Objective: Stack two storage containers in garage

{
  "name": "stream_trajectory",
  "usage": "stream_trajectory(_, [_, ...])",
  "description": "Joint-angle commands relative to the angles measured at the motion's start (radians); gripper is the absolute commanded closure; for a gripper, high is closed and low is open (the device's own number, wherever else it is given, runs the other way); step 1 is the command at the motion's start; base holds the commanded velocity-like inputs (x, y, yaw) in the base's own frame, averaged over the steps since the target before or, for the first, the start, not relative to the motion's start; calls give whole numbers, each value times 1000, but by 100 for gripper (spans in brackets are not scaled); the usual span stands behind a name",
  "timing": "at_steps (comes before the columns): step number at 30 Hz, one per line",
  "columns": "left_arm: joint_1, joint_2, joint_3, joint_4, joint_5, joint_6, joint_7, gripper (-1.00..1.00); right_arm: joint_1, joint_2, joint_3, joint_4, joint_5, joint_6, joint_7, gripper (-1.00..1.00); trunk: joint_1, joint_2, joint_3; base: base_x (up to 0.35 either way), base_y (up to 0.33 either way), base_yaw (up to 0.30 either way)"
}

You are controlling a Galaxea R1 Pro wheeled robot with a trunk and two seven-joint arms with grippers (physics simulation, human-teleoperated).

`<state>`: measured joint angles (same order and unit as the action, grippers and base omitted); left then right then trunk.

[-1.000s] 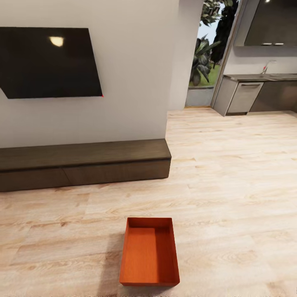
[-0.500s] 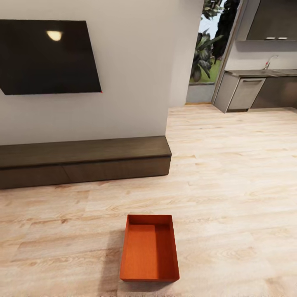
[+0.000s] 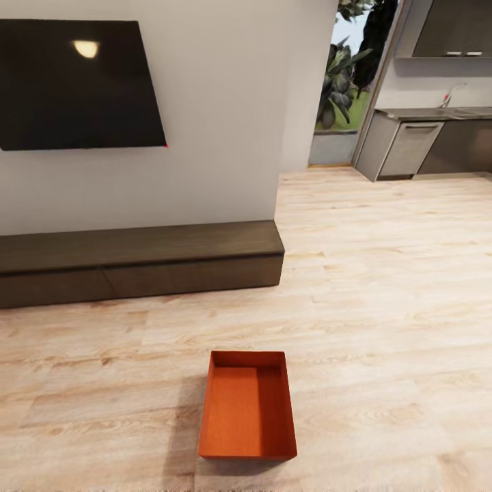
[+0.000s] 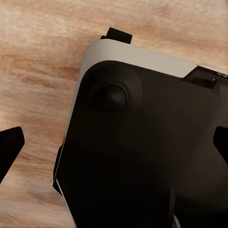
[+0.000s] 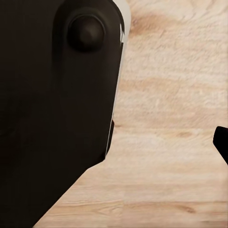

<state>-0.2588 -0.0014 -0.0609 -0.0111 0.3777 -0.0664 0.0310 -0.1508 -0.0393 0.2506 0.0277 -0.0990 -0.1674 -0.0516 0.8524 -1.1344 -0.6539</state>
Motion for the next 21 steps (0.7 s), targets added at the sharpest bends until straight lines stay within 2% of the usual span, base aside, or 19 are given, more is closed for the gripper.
stream_trajectory(1, [0, 0, -7, 0, 6, -3, 3, -100, -1, 2, 8, 3, -11, -6, -4, -100, 0, 0, -2, 0, 0, 0])
stream_trajectory(12, [0, 0, -7, 0, 6, -3, 3, -100, -1, 7, 9, 3, -6, -7, -8, -100, 0, 0, -20, 0, 0, 0])
stream_trajectory(21, [0, 0, -7, 0, 6, -3, 3, -100, -1, 0, 10, 3, -4, -8, 4, -100, 0, 0, -35, 0, 0, 0])
